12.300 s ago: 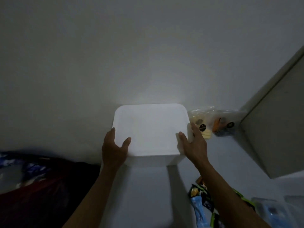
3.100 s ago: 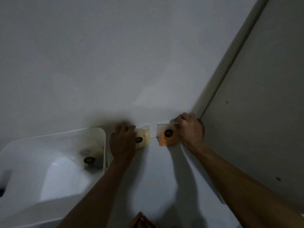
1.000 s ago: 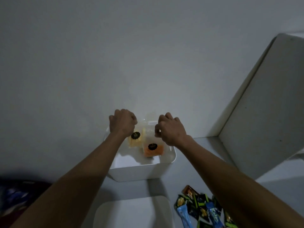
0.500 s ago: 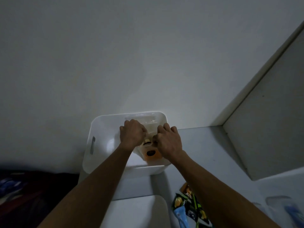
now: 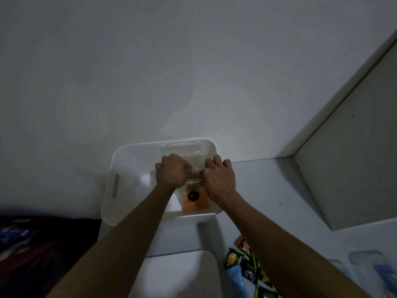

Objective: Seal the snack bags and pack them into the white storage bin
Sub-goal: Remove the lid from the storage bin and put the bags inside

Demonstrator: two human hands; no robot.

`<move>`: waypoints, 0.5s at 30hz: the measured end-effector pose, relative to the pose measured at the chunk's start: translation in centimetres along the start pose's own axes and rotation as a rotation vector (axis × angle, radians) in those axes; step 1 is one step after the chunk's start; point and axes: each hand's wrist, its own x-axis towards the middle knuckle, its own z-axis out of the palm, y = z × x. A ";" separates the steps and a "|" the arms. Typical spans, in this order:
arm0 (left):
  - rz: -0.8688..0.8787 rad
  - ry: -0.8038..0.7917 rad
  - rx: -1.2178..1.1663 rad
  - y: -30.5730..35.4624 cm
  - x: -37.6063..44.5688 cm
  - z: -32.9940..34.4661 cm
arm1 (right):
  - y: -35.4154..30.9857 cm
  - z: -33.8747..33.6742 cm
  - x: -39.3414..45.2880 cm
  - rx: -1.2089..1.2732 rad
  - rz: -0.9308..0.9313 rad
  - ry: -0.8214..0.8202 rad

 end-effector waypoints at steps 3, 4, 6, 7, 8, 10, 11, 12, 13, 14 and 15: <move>0.004 0.044 -0.059 -0.1 -0.8 -1.5 | -0.2 -1.5 -0.5 -0.037 0.013 0.017; 0.018 0.073 -0.080 0.0 -2.0 -2.5 | -0.6 -2.5 -1.5 -0.053 0.027 0.049; 0.033 0.113 -0.104 0.1 -3.0 -3.7 | -0.8 -3.8 -2.1 -0.054 0.058 0.081; 0.033 0.125 -0.113 0.3 -3.2 -4.2 | -0.8 -4.3 -2.2 -0.042 0.077 0.092; 0.023 0.135 -0.124 0.3 -3.2 -4.6 | -0.6 -4.6 -2.1 -0.028 0.095 0.091; 0.038 0.169 -0.162 0.9 -4.6 -5.8 | -0.8 -6.3 -3.2 -0.014 0.128 0.109; 0.057 0.190 -0.186 1.5 -5.5 -6.4 | -0.9 -7.3 -4.1 -0.006 0.145 0.120; 0.081 0.213 -0.215 2.3 -6.5 -6.9 | -0.8 -8.2 -5.0 0.013 0.164 0.131; 0.105 0.228 -0.249 3.2 -7.4 -7.3 | -0.5 -9.0 -6.0 0.034 0.183 0.138; 0.128 0.241 -0.282 4.2 -8.4 -7.5 | 0.0 -9.7 -7.0 0.055 0.203 0.145; 0.148 0.247 -0.312 5.1 -9.3 -7.6 | 0.6 -10.4 -8.1 0.076 0.225 0.150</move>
